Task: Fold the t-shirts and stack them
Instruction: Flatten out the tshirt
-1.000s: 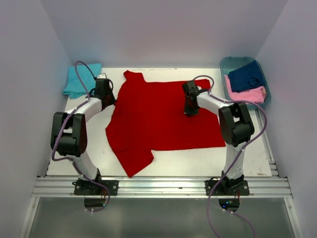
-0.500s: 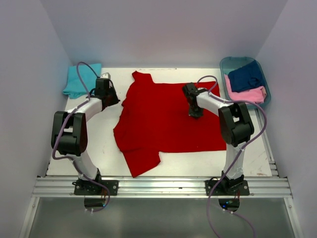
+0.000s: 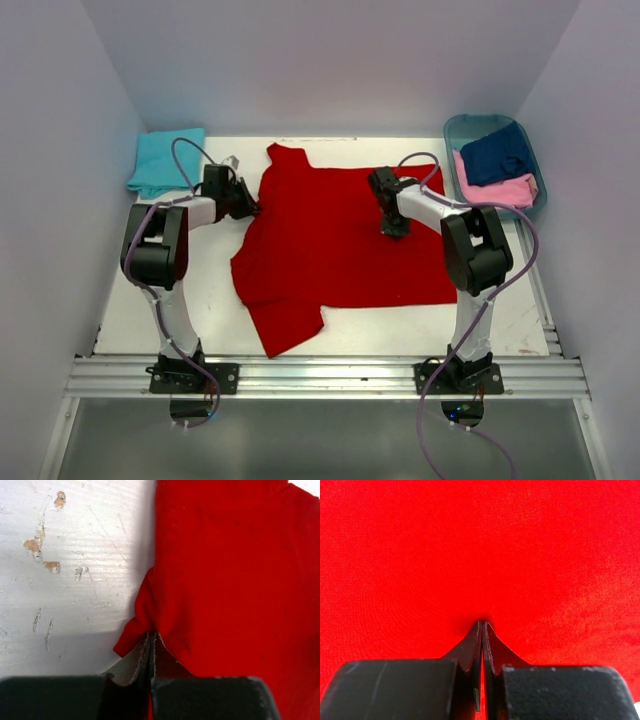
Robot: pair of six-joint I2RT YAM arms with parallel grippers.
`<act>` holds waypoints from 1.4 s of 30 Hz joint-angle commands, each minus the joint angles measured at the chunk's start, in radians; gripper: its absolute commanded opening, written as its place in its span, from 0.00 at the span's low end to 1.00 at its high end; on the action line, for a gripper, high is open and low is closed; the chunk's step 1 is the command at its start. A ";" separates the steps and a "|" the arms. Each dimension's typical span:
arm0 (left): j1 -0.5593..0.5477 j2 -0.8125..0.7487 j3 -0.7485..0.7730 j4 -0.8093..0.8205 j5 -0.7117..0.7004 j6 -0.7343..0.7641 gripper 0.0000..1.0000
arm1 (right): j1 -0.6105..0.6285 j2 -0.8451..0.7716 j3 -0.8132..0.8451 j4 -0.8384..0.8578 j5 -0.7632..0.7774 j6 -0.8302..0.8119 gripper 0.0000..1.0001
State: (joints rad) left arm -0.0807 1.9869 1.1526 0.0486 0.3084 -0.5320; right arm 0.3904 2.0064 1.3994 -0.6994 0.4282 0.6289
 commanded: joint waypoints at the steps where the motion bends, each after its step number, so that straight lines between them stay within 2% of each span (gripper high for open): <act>1: 0.002 0.033 0.042 -0.097 -0.072 -0.003 0.00 | -0.007 0.031 -0.020 -0.055 -0.005 0.009 0.00; 4: 0.002 0.050 0.090 -0.224 -0.230 0.009 0.00 | -0.007 0.031 -0.020 -0.055 -0.011 0.008 0.00; 5: 0.002 0.055 0.122 -0.263 -0.347 0.009 0.00 | -0.007 0.031 -0.020 -0.057 -0.011 0.008 0.00; 7: 0.004 0.049 0.139 -0.337 -0.460 0.004 0.00 | -0.007 0.029 -0.022 -0.055 -0.011 0.006 0.00; 8: 0.004 0.043 0.147 -0.351 -0.565 0.000 0.00 | -0.005 0.029 -0.022 -0.057 -0.011 0.005 0.00; 11: 0.006 0.026 0.166 -0.371 -0.685 0.003 0.00 | -0.005 0.026 -0.022 -0.058 -0.012 0.005 0.00; 14: 0.009 0.068 0.251 -0.418 -0.713 0.027 0.00 | -0.007 0.025 -0.022 -0.060 -0.014 0.002 0.00; 17: 0.009 0.087 0.289 -0.399 -0.703 0.070 0.00 | -0.007 0.023 -0.022 -0.060 -0.019 0.000 0.00; 21: 0.009 -0.046 0.224 -0.242 -0.638 0.107 0.00 | -0.008 0.023 -0.033 -0.051 -0.020 -0.005 0.00; 23: 0.007 -0.112 0.176 -0.219 -0.582 0.109 0.00 | -0.008 0.023 -0.034 -0.048 -0.020 -0.006 0.00; 26: 0.001 -0.223 0.134 -0.252 -0.503 0.083 0.00 | -0.008 0.025 -0.034 -0.048 -0.017 -0.006 0.00; 29: -0.002 -0.261 0.081 -0.329 -0.405 0.050 0.00 | -0.008 0.028 -0.033 -0.045 -0.017 -0.009 0.00; 34: -0.002 -0.289 -0.027 -0.335 -0.327 0.009 0.00 | -0.007 0.023 -0.036 -0.045 -0.016 -0.015 0.00; 38: 0.001 -0.269 -0.053 -0.332 -0.279 -0.017 0.00 | -0.010 0.018 -0.039 -0.045 -0.014 -0.017 0.00; 42: 0.001 -0.281 -0.093 -0.257 -0.209 -0.042 0.00 | -0.015 0.014 -0.046 -0.045 -0.011 -0.020 0.00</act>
State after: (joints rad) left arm -0.0807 1.7222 1.0767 -0.2775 0.0154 -0.5331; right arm 0.3904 2.0064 1.3983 -0.6968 0.4263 0.6163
